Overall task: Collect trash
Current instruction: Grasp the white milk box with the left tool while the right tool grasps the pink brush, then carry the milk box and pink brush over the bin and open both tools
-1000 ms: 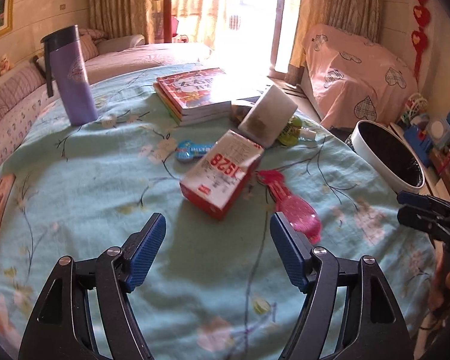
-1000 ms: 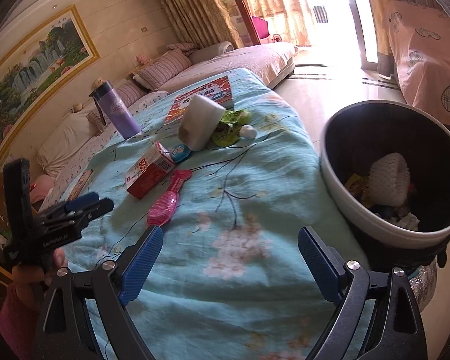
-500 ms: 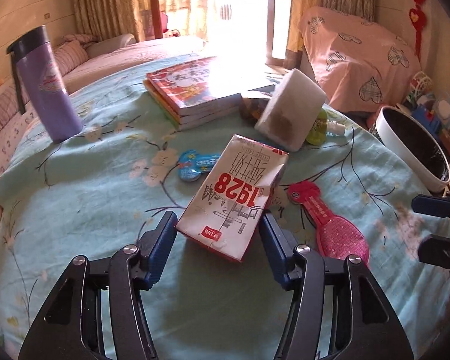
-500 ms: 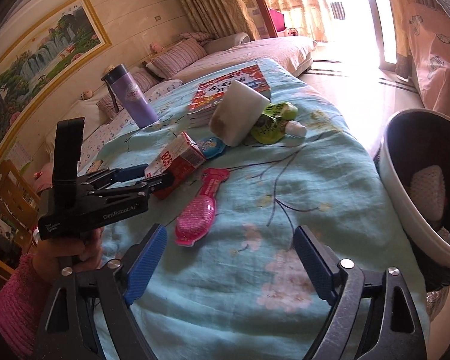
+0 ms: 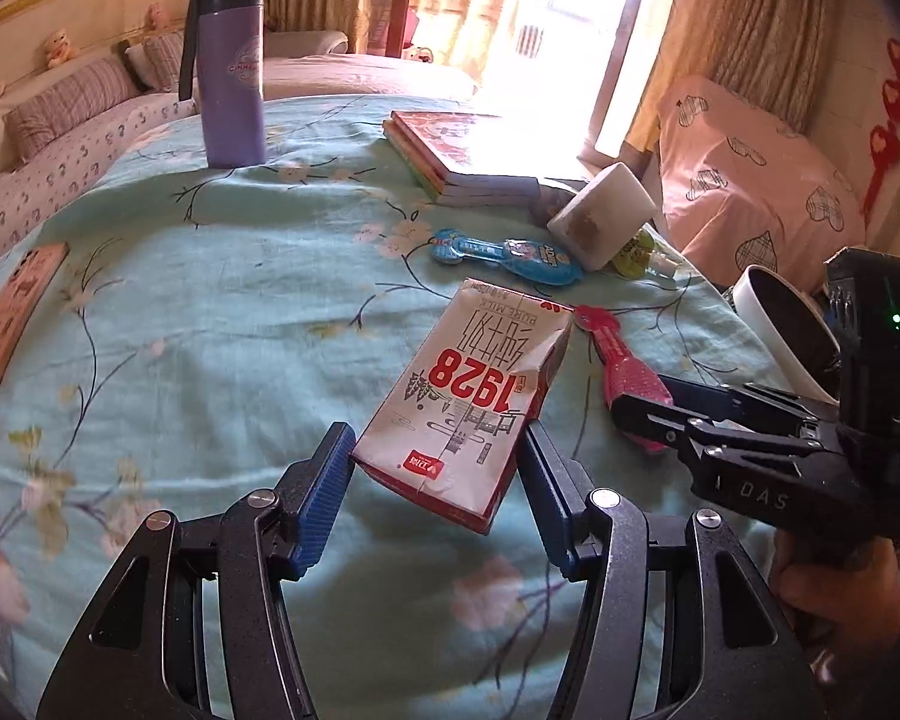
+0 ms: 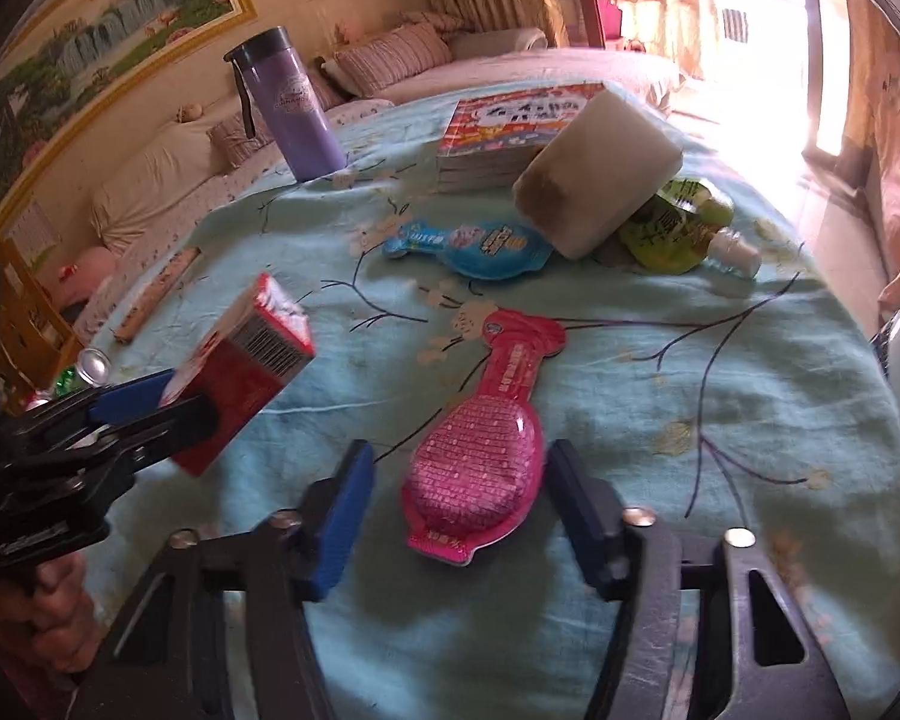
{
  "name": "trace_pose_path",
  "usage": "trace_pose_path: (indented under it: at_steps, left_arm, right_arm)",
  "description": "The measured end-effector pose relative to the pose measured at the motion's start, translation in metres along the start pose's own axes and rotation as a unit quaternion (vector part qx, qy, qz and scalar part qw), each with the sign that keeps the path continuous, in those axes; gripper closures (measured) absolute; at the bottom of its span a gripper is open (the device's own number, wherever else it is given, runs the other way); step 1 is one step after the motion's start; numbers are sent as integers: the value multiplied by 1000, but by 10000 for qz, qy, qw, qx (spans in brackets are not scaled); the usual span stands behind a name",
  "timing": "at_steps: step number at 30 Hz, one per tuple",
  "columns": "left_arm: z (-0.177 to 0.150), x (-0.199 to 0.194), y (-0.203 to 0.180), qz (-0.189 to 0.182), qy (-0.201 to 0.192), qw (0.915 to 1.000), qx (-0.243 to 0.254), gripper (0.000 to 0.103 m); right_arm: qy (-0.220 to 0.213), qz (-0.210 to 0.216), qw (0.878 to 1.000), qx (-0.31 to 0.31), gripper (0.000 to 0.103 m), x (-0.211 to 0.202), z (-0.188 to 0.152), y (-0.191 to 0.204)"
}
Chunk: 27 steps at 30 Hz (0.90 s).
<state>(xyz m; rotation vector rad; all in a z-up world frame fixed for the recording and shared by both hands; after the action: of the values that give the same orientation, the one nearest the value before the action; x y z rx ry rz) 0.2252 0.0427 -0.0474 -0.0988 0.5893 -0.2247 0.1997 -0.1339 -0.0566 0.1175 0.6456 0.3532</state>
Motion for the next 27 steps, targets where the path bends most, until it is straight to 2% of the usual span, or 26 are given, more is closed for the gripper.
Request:
trace_pose_path:
  at_steps: [5, 15, 20, 27]
  left_arm:
    - [-6, -7, -16, -143, -4, 9999, -95, 47]
    - [-14, -12, -74, -550, 49, 9985, 19, 48]
    - [-15, -11, -107, -751, 77, 9970, 152, 48]
    - [-14, -11, -153, -1020, 94, 9939, 400, 48]
  right_arm:
    - [-180, 2, 9998, 100, 59, -26, -7, -15]
    - [-657, -190, 9964, 496, 59, -97, -10, -63]
    - [-863, -352, 9939, 595, 59, -131, -11, -87]
    - [-1045, -600, 9893, 829, 59, -157, -16, -118]
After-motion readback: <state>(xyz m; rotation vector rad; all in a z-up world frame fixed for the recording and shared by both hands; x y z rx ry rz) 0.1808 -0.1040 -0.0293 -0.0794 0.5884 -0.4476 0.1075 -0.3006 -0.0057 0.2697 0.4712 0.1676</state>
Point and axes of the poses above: each gripper's, at about its wrist camera, not at the fingertips, and x roughly the way its jaws point, y to its left, z to its top, the point moved 1 cm from there along x, roughly the way its jaws point, and after that the axes turned 15 degrees about -y, right-handed, at the moved point
